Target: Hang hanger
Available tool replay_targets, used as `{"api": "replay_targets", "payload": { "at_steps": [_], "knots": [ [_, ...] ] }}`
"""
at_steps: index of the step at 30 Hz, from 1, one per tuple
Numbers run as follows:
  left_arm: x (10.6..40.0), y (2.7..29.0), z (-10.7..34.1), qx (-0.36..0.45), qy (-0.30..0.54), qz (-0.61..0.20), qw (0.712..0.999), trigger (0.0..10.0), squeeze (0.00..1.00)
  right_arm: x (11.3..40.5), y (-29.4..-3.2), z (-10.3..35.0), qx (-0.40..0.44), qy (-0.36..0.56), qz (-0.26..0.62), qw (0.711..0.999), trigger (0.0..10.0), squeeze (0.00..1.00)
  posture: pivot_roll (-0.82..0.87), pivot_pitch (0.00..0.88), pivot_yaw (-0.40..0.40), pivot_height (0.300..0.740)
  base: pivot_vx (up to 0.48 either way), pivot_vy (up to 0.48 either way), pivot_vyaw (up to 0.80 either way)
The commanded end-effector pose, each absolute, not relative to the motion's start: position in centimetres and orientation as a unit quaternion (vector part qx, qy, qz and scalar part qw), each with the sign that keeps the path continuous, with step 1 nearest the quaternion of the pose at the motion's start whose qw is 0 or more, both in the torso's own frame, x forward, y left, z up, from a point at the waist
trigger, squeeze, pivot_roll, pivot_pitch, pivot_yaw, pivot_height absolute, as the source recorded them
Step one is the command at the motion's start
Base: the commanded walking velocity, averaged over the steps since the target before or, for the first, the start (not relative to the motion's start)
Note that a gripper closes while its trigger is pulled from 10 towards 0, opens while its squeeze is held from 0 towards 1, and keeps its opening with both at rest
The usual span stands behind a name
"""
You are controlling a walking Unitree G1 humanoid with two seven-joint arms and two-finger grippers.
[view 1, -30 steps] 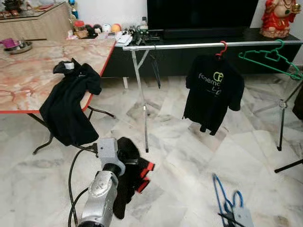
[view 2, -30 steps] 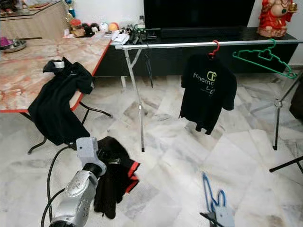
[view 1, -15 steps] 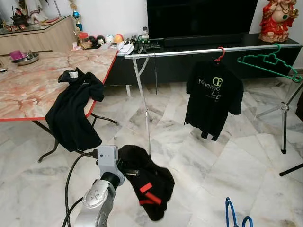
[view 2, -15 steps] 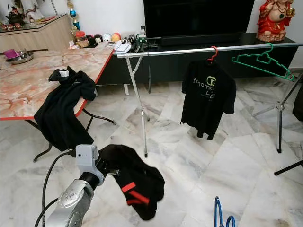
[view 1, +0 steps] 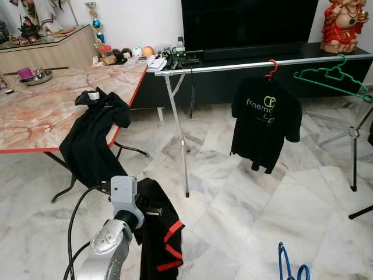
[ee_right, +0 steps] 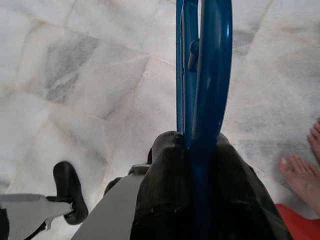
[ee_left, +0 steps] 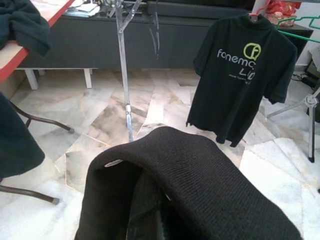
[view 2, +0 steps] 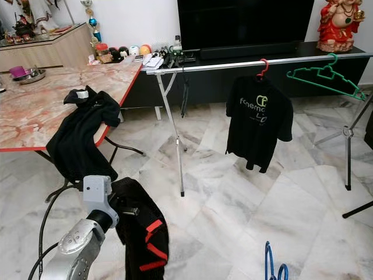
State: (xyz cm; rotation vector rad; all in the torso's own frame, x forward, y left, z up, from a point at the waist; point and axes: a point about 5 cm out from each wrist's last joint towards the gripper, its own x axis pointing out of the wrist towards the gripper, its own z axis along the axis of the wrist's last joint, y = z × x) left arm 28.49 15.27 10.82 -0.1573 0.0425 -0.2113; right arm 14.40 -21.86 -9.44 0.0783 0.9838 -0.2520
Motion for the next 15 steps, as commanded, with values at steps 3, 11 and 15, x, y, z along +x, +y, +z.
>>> {"api": "replay_targets", "payload": {
  "at_steps": [3, 11, 15],
  "knots": [
    [28.68, 15.45, 11.71, -0.070, 0.012, -0.101, 0.992, 10.0, 0.00, 14.32, -21.38, -9.52, 0.022, 0.471, -0.097, 0.877, 10.0, 0.00, 0.07, 0.005, 0.083, 0.740, 0.000, 0.409, 0.53],
    [28.50, 14.74, 11.67, -0.071, 0.018, -0.107, 0.992, 10.0, 0.00, 14.31, -21.58, -9.52, 0.028, 0.473, -0.105, 0.874, 10.0, 0.00, 0.08, 0.024, 0.077, 0.740, 0.000, 0.422, 0.34],
    [28.36, 14.59, 11.61, -0.070, 0.022, -0.111, 0.991, 10.0, 0.00, 14.23, -21.70, -9.53, 0.031, 0.475, -0.103, 0.873, 10.0, 0.00, 0.09, 0.026, 0.075, 0.740, 0.000, 0.426, 0.00]
  ]
}}
